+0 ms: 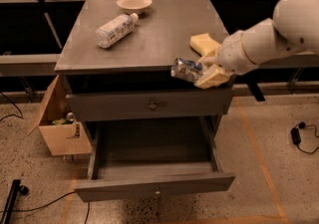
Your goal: Pick redbull can from middle drawer and place on counter
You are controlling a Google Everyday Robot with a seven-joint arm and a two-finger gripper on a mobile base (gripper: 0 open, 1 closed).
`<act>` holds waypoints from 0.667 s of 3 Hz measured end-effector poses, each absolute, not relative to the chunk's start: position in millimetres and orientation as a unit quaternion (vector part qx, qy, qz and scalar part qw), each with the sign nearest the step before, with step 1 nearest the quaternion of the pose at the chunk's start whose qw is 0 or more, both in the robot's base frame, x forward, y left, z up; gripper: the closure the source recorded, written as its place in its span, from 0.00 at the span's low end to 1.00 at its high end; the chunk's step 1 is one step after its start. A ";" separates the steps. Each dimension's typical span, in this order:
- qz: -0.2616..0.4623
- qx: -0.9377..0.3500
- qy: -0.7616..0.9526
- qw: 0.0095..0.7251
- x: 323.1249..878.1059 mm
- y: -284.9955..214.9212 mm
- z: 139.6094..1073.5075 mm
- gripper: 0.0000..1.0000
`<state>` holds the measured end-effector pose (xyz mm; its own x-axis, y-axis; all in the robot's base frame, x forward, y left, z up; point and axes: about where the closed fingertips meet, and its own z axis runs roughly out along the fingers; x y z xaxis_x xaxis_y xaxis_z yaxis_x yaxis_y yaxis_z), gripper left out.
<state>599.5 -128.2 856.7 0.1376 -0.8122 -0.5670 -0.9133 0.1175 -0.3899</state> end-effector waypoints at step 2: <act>0.093 -0.723 0.612 0.306 662.3 -85.3 887.0 1.00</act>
Offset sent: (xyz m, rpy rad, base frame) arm 0.1346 0.0560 0.1312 -0.0947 -0.0637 0.2075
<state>662.3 -85.3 887.0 0.2326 -0.8283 -0.5096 -0.9427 -0.0631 -0.3277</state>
